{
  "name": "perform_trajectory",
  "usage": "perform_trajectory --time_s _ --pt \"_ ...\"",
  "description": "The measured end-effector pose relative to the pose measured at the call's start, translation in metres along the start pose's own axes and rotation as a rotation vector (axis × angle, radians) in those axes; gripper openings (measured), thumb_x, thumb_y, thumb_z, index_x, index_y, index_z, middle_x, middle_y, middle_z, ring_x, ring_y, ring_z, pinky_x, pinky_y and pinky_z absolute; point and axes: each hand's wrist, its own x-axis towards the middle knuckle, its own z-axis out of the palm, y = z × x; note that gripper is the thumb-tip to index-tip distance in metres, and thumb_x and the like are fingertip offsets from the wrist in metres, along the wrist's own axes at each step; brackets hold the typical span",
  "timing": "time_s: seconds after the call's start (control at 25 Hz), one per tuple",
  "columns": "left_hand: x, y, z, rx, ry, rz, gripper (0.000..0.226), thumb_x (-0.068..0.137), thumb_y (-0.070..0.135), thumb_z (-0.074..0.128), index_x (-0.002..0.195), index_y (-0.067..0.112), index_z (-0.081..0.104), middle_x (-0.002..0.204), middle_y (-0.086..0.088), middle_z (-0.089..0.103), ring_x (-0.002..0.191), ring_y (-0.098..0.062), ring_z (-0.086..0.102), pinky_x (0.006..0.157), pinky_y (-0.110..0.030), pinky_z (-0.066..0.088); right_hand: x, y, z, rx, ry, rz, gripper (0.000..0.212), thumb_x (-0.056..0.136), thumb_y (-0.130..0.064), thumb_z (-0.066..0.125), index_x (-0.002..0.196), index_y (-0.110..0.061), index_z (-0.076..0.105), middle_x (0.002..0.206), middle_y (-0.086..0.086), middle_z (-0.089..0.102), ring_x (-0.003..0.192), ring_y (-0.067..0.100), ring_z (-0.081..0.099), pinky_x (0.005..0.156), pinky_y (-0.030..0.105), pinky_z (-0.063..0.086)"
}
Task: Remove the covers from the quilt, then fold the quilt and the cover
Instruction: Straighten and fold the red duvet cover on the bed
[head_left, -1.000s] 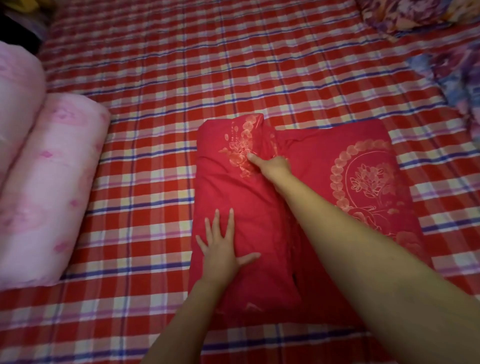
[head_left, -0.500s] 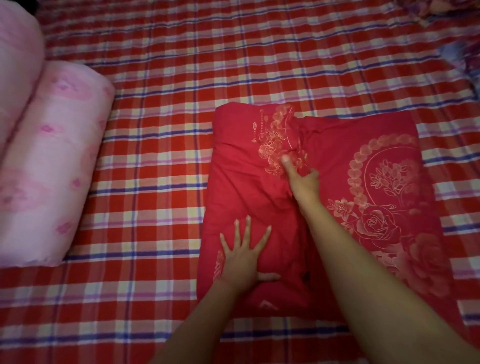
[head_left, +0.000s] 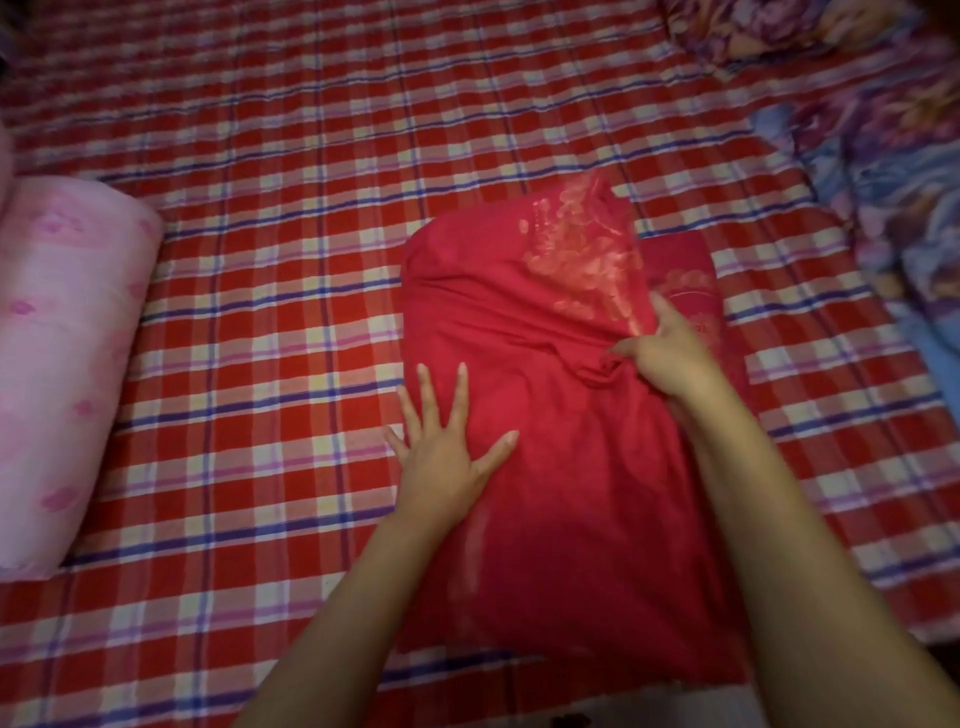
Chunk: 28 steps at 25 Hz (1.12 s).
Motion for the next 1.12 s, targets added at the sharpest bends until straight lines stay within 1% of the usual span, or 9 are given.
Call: perform_trajectory --time_s 0.08,0.2,0.32,0.48,0.6,0.72,0.8,1.0,1.12 --pt "-0.003 0.015 0.028 0.027 -0.074 -0.012 0.092 0.08 0.075 0.037 0.145 0.041 -0.018 0.154 -0.002 -0.03 0.143 -0.033 -0.021 0.11 -0.063 0.002 0.019 0.009 -0.061 -0.048 0.056 0.036 0.057 0.071 -0.003 0.072 0.124 -0.014 0.055 0.111 0.007 0.065 0.097 0.02 0.062 0.093 0.038 0.049" --pt "-0.016 0.02 0.079 0.121 -0.222 -0.095 0.099 0.077 0.078 0.039 0.141 0.04 -0.027 0.153 -0.003 -0.032 0.142 -0.034 -0.021 0.108 -0.068 0.003 0.019 0.051 -0.114 -0.252 -0.071 0.335 0.095 0.054 -0.066 0.076 0.131 -0.015 0.051 0.12 0.003 0.062 0.106 0.022 0.062 0.095 0.036 0.048" --pt "-0.016 0.021 0.094 0.153 -0.222 -0.169 0.105 0.074 0.078 0.044 0.143 0.039 -0.025 0.153 -0.004 -0.031 0.143 -0.033 -0.02 0.107 -0.069 0.004 -0.015 0.124 -0.112 -0.417 -0.178 0.412 0.095 0.069 -0.05 0.076 0.143 -0.011 0.031 0.138 0.005 0.047 0.125 0.024 0.049 0.104 0.033 0.039" --pt "-0.028 0.027 0.092 0.239 -0.196 -0.02 0.115 0.066 0.087 0.034 0.143 0.029 -0.028 0.15 -0.008 -0.036 0.141 -0.035 -0.023 0.109 -0.064 0.002 -0.048 0.152 -0.103 -0.583 0.002 0.435 0.065 0.089 -0.03 0.061 0.139 -0.001 0.032 0.14 0.021 0.045 0.127 0.035 0.045 0.103 0.038 0.036" --pt "-0.041 0.025 0.099 0.315 -0.222 0.109 0.113 0.054 0.095 0.012 0.136 0.034 -0.036 0.145 -0.002 -0.041 0.136 -0.026 -0.032 0.11 -0.063 0.002 -0.059 0.127 -0.077 -1.037 0.309 -0.13 0.06 0.085 -0.016 0.059 0.14 -0.009 0.035 0.143 0.02 0.039 0.131 0.039 0.036 0.107 0.047 0.032" --pt "-0.041 0.019 0.113 0.35 -0.203 0.026 0.109 0.058 0.09 0.018 0.133 0.036 -0.039 0.145 -0.001 -0.04 0.136 -0.024 -0.032 0.11 -0.065 0.003 -0.052 0.122 -0.017 -1.072 -0.08 -0.744 0.045 0.086 -0.022 0.051 0.131 -0.022 0.054 0.144 0.011 0.044 0.133 0.036 0.039 0.107 0.05 0.032" --pt "-0.041 0.016 0.121 0.402 -0.188 0.002 0.108 0.059 0.088 0.019 0.133 0.036 -0.04 0.145 -0.001 -0.04 0.136 -0.025 -0.032 0.11 -0.065 0.002 -0.027 0.134 -0.003 -1.27 -0.405 -0.826 0.051 0.086 -0.046 0.037 0.131 -0.028 0.055 0.143 0.008 0.047 0.131 0.033 0.043 0.105 0.05 0.033" --pt "-0.032 0.007 0.143 0.396 -0.143 0.023 0.108 0.055 0.09 0.007 0.139 0.036 -0.033 0.151 -0.003 -0.027 0.14 -0.028 -0.022 0.105 -0.07 0.004 0.05 0.157 -0.071 -1.334 -0.165 -0.39 0.076 0.087 -0.069 0.01 0.15 -0.027 0.016 0.157 0.0 0.019 0.144 0.031 0.017 0.112 0.055 0.019" --pt "-0.032 0.005 0.144 0.387 -0.131 0.023 0.11 0.058 0.09 0.015 0.145 0.035 -0.022 0.155 -0.005 -0.014 0.142 -0.029 -0.009 0.102 -0.072 0.01 0.028 0.17 -0.09 -1.009 0.129 0.004 0.092 0.082 -0.07 0.04 0.151 -0.026 -0.001 0.159 0.008 0.001 0.144 0.036 0.007 0.11 0.055 0.02"
